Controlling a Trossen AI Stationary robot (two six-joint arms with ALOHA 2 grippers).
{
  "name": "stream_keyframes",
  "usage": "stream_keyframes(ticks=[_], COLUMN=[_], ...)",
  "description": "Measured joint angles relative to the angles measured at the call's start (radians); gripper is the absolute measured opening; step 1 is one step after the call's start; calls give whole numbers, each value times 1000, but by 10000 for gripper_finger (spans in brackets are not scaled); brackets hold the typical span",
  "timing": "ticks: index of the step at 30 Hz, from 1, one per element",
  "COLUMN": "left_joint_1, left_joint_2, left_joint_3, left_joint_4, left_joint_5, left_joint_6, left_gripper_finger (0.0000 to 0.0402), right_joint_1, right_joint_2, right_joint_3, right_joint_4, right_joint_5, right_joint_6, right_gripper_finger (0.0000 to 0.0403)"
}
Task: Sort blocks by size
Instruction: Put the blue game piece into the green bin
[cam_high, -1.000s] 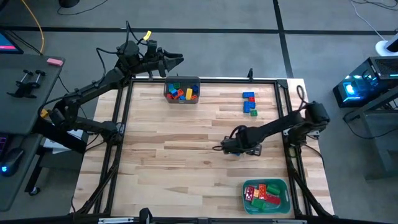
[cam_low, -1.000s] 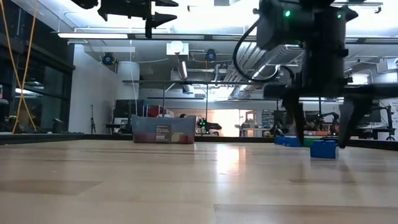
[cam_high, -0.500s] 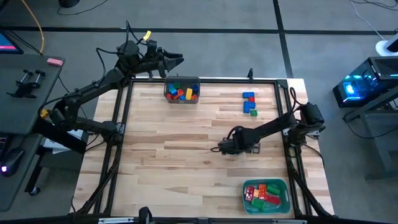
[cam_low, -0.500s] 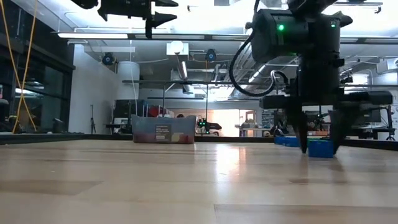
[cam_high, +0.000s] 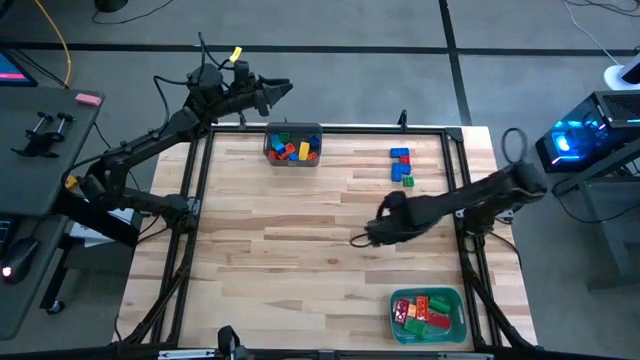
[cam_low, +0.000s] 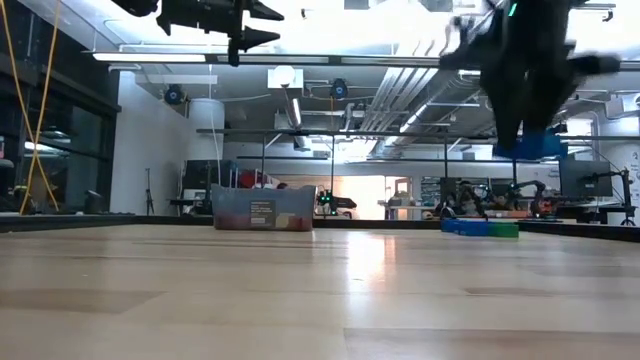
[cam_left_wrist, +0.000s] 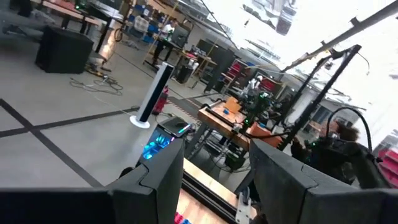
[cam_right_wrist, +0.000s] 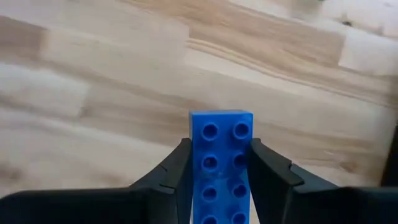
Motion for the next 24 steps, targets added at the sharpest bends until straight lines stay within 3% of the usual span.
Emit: stream_keyframes(ticks=[7, 11, 17, 21, 24], left_joint_1=[-2, -2, -11, -31, -49], left_joint_2=[0, 0, 0, 1, 3], left_joint_3=[0, 0, 0, 0, 0], left_joint_4=[-1, 0, -1, 0, -2], left_joint_5=[-13, -16, -17, -17, -17], left_joint_6=[-22, -64, -158, -169, -169], left_gripper_finger=[171, 171, 171, 171, 171], right_joint_1=[201, 342, 490, 530, 541], right_joint_2=[-161, -195, -167, -114, -71], right_joint_3=[89, 133, 136, 134, 134], right_joint_4=[-6, 51, 142, 143, 202], right_joint_5=[-6, -77, -183, -196, -265], right_joint_6=[-60, -70, -11, 26, 30], right_gripper_finger=[114, 115, 115, 115, 116])
